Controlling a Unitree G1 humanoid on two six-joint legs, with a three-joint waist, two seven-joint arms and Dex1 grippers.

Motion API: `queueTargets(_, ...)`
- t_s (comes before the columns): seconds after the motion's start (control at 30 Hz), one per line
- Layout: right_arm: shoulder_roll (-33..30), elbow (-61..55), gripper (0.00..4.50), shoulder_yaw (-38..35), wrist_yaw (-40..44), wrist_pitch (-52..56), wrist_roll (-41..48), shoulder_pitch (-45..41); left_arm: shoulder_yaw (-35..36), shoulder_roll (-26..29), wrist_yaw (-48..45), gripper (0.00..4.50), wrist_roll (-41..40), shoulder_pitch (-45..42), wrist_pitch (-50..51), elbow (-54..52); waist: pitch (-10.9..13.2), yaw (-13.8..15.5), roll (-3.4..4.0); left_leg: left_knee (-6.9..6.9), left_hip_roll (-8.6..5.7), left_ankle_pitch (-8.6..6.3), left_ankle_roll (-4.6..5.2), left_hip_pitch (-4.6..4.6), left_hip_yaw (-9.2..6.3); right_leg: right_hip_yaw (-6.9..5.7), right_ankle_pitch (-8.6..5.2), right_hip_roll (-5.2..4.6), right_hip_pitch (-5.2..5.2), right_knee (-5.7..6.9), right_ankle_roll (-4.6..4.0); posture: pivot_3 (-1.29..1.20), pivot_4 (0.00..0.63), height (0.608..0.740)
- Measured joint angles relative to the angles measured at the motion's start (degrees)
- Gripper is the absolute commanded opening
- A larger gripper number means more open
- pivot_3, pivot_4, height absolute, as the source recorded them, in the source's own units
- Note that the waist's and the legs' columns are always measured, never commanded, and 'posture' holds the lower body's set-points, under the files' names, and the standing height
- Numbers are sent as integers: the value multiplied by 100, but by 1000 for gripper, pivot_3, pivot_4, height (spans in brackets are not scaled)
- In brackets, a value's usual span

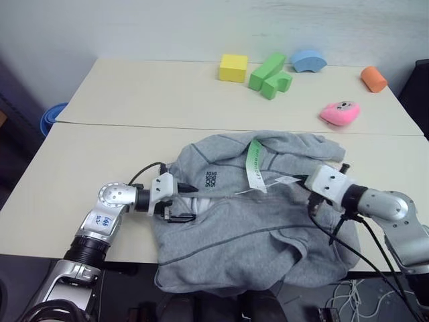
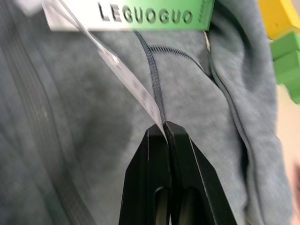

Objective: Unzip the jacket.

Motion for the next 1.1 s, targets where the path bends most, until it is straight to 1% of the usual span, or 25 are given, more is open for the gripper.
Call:
queueTargets(0.2, -44, 192, 31, -792, -455, -463, -409, 525, -9, -31, 12, 4061, 1, 4, 2, 16, -1, 11, 1, -1, 1, 1, 1, 2, -2, 0, 0, 0, 4, -1, 0, 0, 150, 740)
queueTargets(0.3, -44, 410, 31, -1132, -655, -520, -553, 710, -11, -66, 9, 4061, 2, 12, 1, 34, -1, 18, 1, -1, -1, 1, 3, 3, -1, 2, 0, -3, 7, -4, 0, 0, 150, 740)
queueTargets(0.43, -2, 485, 31, -1283, -670, -538, -452, 723, -3, -88, -2, 4061, 17, -5, 1, 85, -7, 6, 12, -1, 2, 3, 1, 6, -3, 4, 0, -2, 9, -3, 0, 0, 150, 740)
queueTargets(0.53, 81, 515, 31, -1278, -426, -565, -93, 717, -4, -105, -12, 4061, 21, -17, 0, 95, -7, 11, 12, -1, -1, 3, 4, 6, -4, 6, 0, -4, 10, -4, 0, 0, 150, 740)
queueTargets(0.63, 472, 247, 641, -1255, 17, -413, 751, 719, -3, -108, -18, 4061, 22, -22, 0, 104, -9, 12, 17, -1, 0, 4, 4, 5, -10, 6, 0, -4, 15, -6, 0, 0, 150, 740)
queueTargets(0.7, 469, -17, 1374, -1212, 344, -448, 1022, 727, -5, -109, -18, 4061, 24, -22, 1, 103, -11, 12, 24, -1, -2, 4, 6, 6, -10, 5, 0, -5, 15, -6, 0, 0, 150, 740)
queueTargets(0.77, 376, -290, 1984, -1012, 651, -615, 1047, 726, -1, -107, -27, 4061, 27, -20, 1, 104, -11, 7, 23, -1, -1, 3, 6, 6, -13, 5, 0, -5, 16, -7, 0, 0, 150, 740)
queueTargets(0.8, 376, -432, 2371, -827, 788, -679, 1039, 729, 1, -106, -28, 4061, 27, -20, 0, 106, -11, 7, 23, -1, -1, 3, 6, 6, -16, 5, 0, -5, 17, -8, 0, 0, 150, 740)
queueTargets(0.83, 382, -536, 2662, -613, 878, -704, 1020, 730, 1, -106, -29, 4061, 27, -21, 0, 107, -11, 8, 22, -1, -1, 3, 6, 6, -17, 5, 0, -6, 17, -7, 0, 0, 150, 740)
queueTargets(0.9, 477, -629, 3401, -222, 910, -790, 823, 692, 2, -105, -42, 4061, 27, -27, -1, 114, -11, 6, 22, -1, -1, 3, 6, 6, -16, 4, 0, -6, 17, -7, 0, 0, 150, 740)
queueTargets(0.93, 523, -628, 3656, 22, 890, -797, 625, 633, 1, -104, -52, 4061, 27, -40, -1, 126, -11, 5, 22, -1, -3, 3, 6, 5, -14, 3, 0, -7, 17, -7, 0, 0, 150, 740)
queueTargets(1.1, 882, -570, 3656, 754, 672, -781, -107, 168, 3, -104, -87, 4061, 27, -88, -1, 178, -12, 9, 23, 1, -3, 4, 4, 5, -18, 1, 0, -6, 16, -5, 0, 0, 150, 740)
